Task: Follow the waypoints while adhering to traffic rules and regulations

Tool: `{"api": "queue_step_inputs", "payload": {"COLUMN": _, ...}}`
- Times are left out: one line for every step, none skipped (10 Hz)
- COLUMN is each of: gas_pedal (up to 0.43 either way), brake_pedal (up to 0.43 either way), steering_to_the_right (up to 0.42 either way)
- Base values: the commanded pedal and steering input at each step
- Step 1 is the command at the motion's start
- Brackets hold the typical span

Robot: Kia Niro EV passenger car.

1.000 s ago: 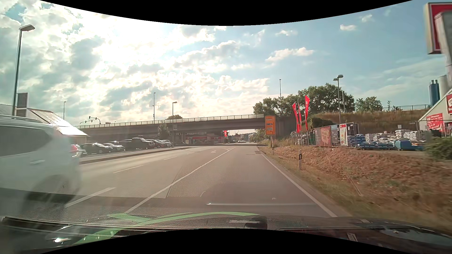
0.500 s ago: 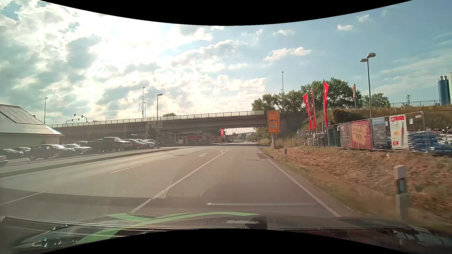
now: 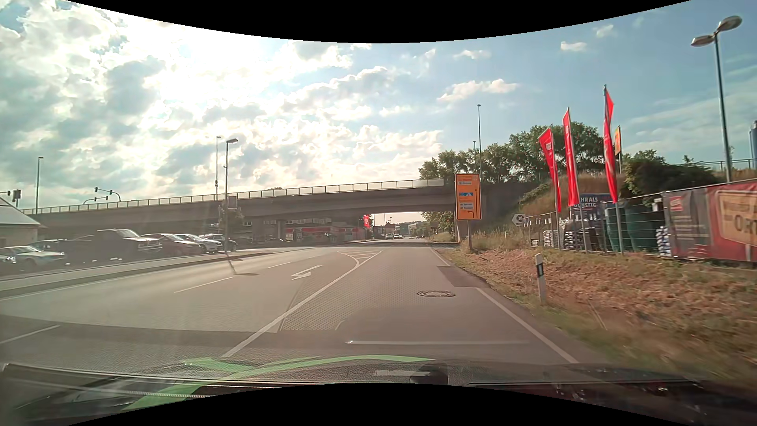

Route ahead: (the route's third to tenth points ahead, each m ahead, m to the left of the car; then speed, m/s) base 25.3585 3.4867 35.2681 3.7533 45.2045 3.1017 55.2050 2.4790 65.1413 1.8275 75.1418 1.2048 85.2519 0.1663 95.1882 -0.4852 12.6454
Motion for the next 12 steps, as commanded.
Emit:
{"api": "queue_step_inputs", "payload": {"gas_pedal": 0.157, "brake_pedal": 0.0, "steering_to_the_right": 0.006}}
{"api": "queue_step_inputs", "payload": {"gas_pedal": 0.157, "brake_pedal": 0.0, "steering_to_the_right": 0.006}}
{"api": "queue_step_inputs", "payload": {"gas_pedal": 0.157, "brake_pedal": 0.0, "steering_to_the_right": 0.006}}
{"api": "queue_step_inputs", "payload": {"gas_pedal": 0.157, "brake_pedal": 0.0, "steering_to_the_right": 0.006}}
{"api": "queue_step_inputs", "payload": {"gas_pedal": 0.157, "brake_pedal": 0.0, "steering_to_the_right": 0.006}}
{"api": "queue_step_inputs", "payload": {"gas_pedal": 0.157, "brake_pedal": 0.0, "steering_to_the_right": 0.006}}
{"api": "queue_step_inputs", "payload": {"gas_pedal": 0.157, "brake_pedal": 0.0, "steering_to_the_right": 0.006}}
{"api": "queue_step_inputs", "payload": {"gas_pedal": 0.157, "brake_pedal": 0.0, "steering_to_the_right": 0.006}}
{"api": "queue_step_inputs", "payload": {"gas_pedal": 0.157, "brake_pedal": 0.0, "steering_to_the_right": 0.006}}
{"api": "queue_step_inputs", "payload": {"gas_pedal": 0.169, "brake_pedal": 0.0, "steering_to_the_right": 0.006}}
{"api": "queue_step_inputs", "payload": {"gas_pedal": 0.169, "brake_pedal": 0.0, "steering_to_the_right": 0.007}}
{"api": "queue_step_inputs", "payload": {"gas_pedal": 0.169, "brake_pedal": 0.0, "steering_to_the_right": 0.006}}
